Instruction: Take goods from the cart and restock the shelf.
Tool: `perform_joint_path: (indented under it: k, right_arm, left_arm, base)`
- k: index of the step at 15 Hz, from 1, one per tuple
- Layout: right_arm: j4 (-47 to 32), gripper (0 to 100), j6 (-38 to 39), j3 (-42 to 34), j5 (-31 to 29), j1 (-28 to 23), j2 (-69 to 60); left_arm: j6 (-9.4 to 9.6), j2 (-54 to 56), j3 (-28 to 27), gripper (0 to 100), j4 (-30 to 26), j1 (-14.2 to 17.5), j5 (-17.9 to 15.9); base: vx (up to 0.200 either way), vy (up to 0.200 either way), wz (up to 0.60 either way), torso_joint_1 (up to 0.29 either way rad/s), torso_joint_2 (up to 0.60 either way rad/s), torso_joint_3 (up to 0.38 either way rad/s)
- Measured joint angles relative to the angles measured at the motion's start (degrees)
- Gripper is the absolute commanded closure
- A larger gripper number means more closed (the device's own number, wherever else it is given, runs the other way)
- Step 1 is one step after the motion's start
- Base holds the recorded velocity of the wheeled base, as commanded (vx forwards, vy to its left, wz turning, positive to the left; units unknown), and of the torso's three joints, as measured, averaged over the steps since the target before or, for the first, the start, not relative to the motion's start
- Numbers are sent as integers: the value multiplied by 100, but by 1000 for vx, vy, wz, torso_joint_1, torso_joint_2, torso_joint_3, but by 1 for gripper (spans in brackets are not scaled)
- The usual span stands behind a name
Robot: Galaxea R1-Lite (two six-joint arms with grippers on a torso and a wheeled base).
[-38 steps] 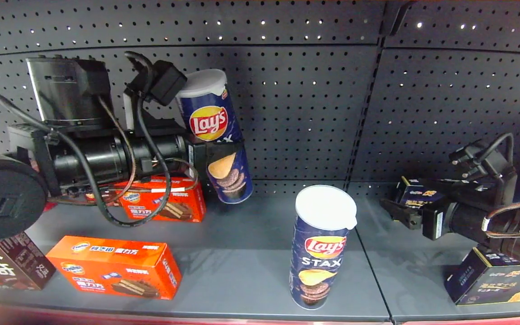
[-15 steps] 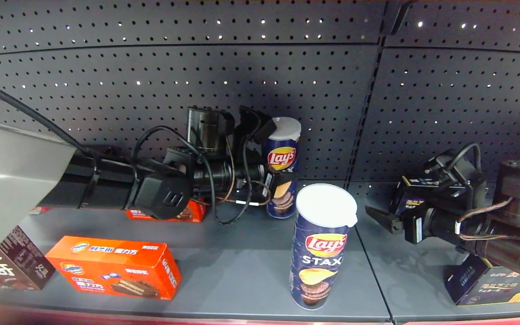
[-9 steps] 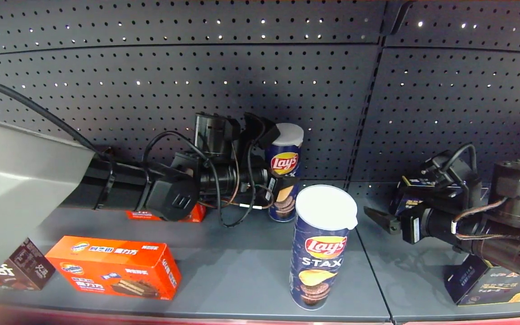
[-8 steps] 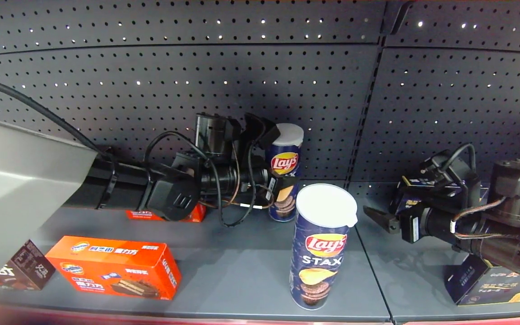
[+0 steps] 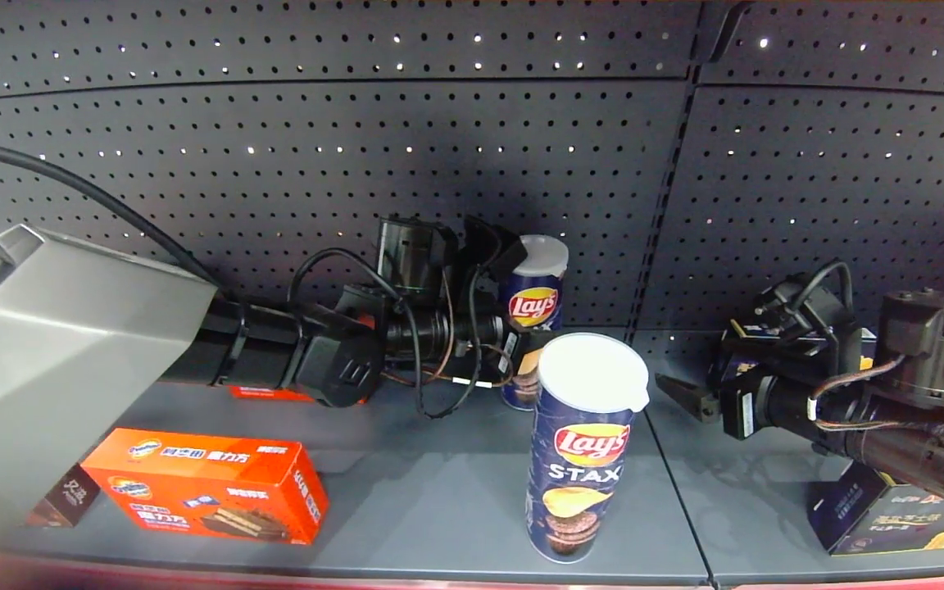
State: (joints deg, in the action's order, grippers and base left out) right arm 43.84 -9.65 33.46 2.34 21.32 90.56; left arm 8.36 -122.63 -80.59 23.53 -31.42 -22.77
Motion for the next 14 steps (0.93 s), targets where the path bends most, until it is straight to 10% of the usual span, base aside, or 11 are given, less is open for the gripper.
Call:
perform_joint_path:
  k: [2, 3, 14]
  right_arm:
    - [0, 0, 0, 2, 1, 0, 10]
    - [0, 0, 0, 2, 1, -5, 15]
    - [-2, 0, -6, -117, 6, 10, -10]
  left_arm:
    - [0, -28, -6, 100, -5, -4, 0]
    - [4, -44, -9, 0, 0, -4, 2]
    - [4, 208, 96, 0, -11, 20, 46]
  base:
    - [0, 0, 0, 0, 0, 0]
    - [0, 0, 0, 0, 0, 0]
    - [0, 0, 0, 0, 0, 0]
